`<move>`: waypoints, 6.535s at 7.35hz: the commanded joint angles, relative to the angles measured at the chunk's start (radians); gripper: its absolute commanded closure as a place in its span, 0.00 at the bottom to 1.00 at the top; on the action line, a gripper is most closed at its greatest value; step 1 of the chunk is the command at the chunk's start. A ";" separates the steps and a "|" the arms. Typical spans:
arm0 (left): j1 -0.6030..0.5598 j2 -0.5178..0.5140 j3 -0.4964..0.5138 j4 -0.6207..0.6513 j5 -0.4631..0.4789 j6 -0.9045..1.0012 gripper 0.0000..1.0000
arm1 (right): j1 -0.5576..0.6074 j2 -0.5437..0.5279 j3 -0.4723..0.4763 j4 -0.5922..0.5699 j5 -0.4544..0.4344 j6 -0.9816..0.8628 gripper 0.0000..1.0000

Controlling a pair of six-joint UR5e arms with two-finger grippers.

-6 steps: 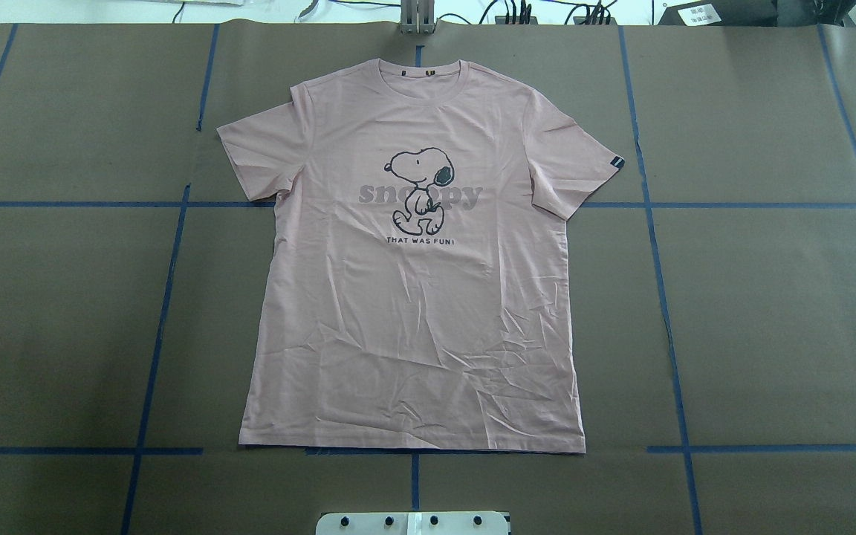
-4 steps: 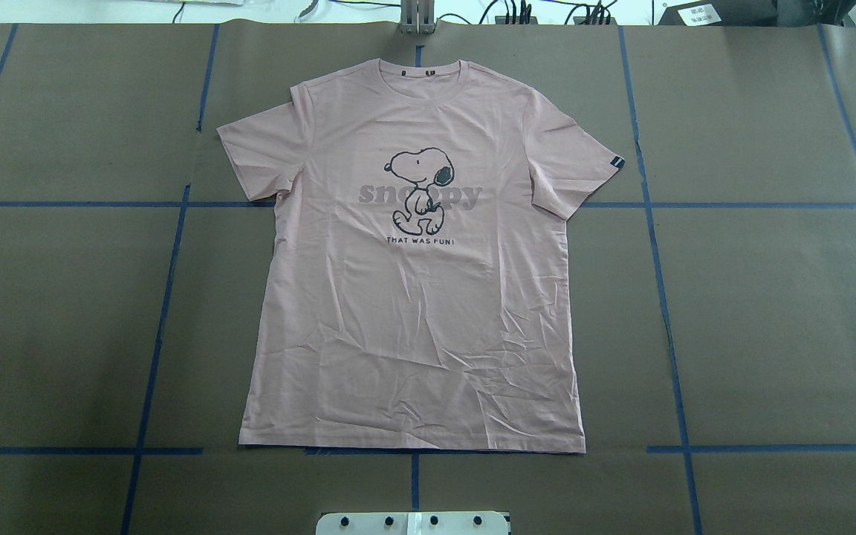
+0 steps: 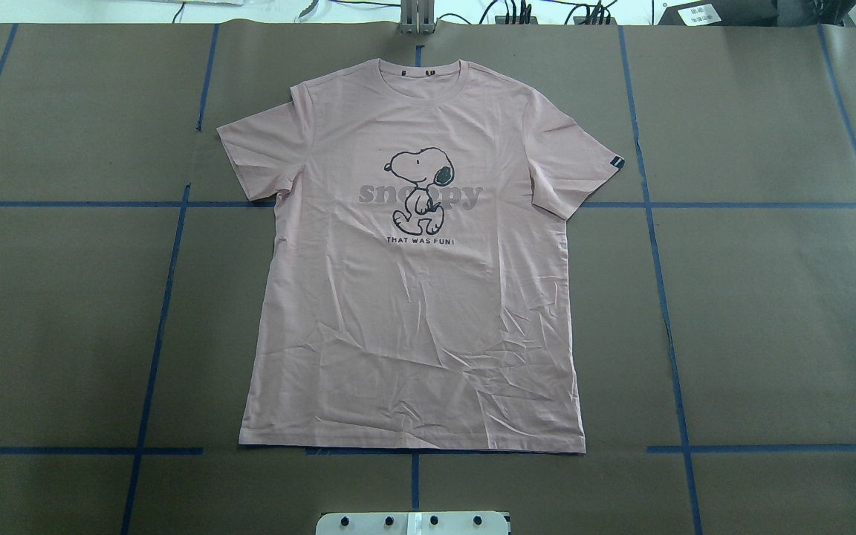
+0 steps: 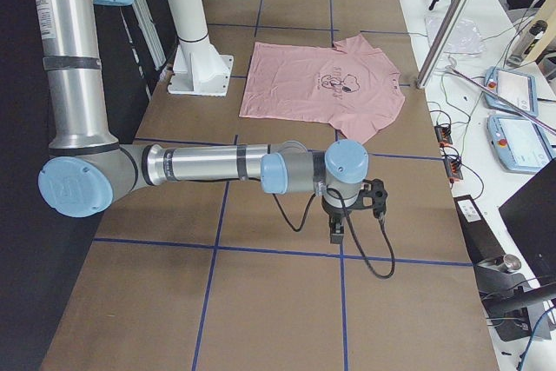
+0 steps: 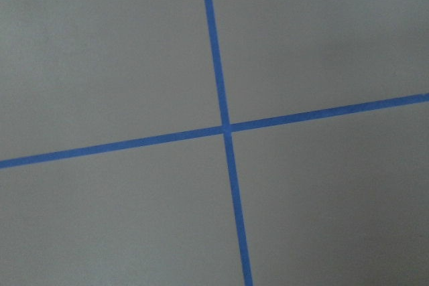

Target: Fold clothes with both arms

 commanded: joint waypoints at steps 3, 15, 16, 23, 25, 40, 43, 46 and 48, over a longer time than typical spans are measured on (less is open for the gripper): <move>0.013 -0.040 0.054 -0.315 -0.089 -0.034 0.00 | -0.182 0.279 -0.169 0.167 -0.019 0.192 0.00; 0.150 -0.139 0.158 -0.392 -0.072 -0.275 0.00 | -0.600 0.469 -0.492 0.632 -0.330 0.726 0.01; 0.150 -0.139 0.158 -0.392 -0.072 -0.275 0.00 | -0.600 0.469 -0.493 0.630 -0.330 0.725 0.02; 0.150 -0.141 0.157 -0.392 -0.075 -0.277 0.00 | -0.614 0.474 -0.493 0.604 -0.347 0.722 0.92; 0.150 -0.142 0.155 -0.392 -0.075 -0.278 0.00 | -0.614 0.483 -0.483 0.609 -0.347 0.722 1.00; 0.147 -0.152 0.137 -0.392 -0.072 -0.334 0.00 | -0.715 0.799 -0.613 0.615 -0.517 0.834 0.00; 0.228 -0.213 0.106 -0.391 0.041 -0.598 0.00 | -0.692 0.712 -0.424 0.467 -0.335 0.972 0.00; 0.503 -0.337 0.120 -0.392 0.390 -0.954 0.00 | -0.614 0.536 -0.095 0.147 -0.256 0.892 0.00; 0.564 -0.377 0.269 -0.616 0.471 -1.061 0.00 | -0.580 0.529 0.003 -0.150 -0.266 0.636 0.00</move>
